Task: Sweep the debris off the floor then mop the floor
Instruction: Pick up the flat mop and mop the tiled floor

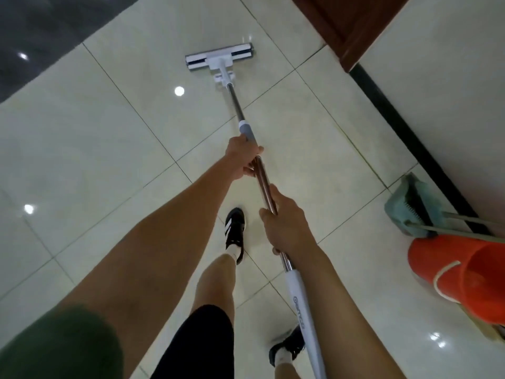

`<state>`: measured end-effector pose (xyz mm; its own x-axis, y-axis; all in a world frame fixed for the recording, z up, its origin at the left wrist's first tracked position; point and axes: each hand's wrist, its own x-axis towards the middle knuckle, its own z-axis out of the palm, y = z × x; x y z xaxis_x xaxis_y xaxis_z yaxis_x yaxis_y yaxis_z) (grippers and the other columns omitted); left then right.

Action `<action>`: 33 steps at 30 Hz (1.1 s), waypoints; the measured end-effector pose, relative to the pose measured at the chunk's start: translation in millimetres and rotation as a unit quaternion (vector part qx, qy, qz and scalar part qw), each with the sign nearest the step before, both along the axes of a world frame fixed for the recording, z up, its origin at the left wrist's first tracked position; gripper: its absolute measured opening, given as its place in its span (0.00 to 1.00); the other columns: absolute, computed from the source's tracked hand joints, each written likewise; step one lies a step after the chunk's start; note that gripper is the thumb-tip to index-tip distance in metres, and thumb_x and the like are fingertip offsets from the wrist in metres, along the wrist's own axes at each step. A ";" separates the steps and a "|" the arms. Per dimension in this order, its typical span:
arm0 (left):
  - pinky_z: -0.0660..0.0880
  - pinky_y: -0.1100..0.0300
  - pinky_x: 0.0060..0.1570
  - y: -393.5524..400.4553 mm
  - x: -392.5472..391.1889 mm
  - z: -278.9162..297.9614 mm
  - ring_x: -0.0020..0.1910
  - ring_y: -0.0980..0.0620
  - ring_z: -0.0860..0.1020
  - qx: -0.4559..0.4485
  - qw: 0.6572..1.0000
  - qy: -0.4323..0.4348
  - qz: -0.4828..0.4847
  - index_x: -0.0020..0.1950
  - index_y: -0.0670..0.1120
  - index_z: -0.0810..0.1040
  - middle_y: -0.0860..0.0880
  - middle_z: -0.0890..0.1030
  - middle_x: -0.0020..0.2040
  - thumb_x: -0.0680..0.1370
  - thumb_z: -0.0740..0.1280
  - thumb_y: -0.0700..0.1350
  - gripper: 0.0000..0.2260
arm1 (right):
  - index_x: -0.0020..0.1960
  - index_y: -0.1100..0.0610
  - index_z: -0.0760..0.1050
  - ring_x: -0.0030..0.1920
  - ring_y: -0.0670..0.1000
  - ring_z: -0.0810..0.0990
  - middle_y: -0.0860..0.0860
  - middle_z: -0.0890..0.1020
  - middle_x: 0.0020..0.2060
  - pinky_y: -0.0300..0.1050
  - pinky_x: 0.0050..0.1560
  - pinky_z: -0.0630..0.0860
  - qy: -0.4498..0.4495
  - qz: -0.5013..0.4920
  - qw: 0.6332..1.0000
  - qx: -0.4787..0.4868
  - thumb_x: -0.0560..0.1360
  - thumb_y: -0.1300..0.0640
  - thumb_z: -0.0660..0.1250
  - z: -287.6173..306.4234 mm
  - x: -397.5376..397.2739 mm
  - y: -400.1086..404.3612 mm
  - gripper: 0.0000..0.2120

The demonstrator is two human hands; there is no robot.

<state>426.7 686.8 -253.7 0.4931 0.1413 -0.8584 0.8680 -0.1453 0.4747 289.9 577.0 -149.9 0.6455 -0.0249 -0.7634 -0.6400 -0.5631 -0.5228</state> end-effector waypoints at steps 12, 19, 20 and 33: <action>0.83 0.39 0.42 35.5 38.6 3.9 0.46 0.40 0.85 -0.009 0.999 0.001 -0.054 0.58 0.40 0.72 0.39 0.81 0.49 0.80 0.70 0.39 0.10 | 0.79 0.48 0.57 0.43 0.55 0.81 0.54 0.79 0.59 0.53 0.46 0.82 0.003 -0.017 1.000 -0.026 0.82 0.53 0.58 -0.1 27.9 47.5 0.26; 0.83 0.38 0.40 30.6 -68.3 6.8 0.44 0.39 0.86 -0.010 0.992 0.009 -0.122 0.62 0.39 0.71 0.38 0.81 0.48 0.79 0.70 0.40 0.14 | 0.79 0.49 0.58 0.39 0.51 0.78 0.53 0.79 0.54 0.41 0.38 0.74 -0.004 -0.059 0.998 -0.021 0.83 0.54 0.57 4.6 -90.5 57.2 0.25; 0.83 0.38 0.40 27.8 -88.9 6.1 0.44 0.39 0.86 -0.012 0.991 0.010 -0.129 0.62 0.39 0.71 0.38 0.81 0.47 0.80 0.70 0.40 0.14 | 0.79 0.49 0.58 0.39 0.51 0.79 0.53 0.79 0.54 0.40 0.37 0.74 0.000 -0.071 0.997 -0.018 0.83 0.55 0.57 4.7 -111.9 57.0 0.25; 0.84 0.44 0.36 -8.5 -335.8 10.6 0.38 0.44 0.82 -0.024 0.968 0.018 -0.248 0.73 0.41 0.67 0.41 0.79 0.45 0.81 0.69 0.40 0.22 | 0.76 0.45 0.60 0.38 0.53 0.79 0.49 0.77 0.42 0.53 0.42 0.82 0.052 -0.182 0.982 -0.011 0.81 0.54 0.57 37.2 -365.7 52.3 0.24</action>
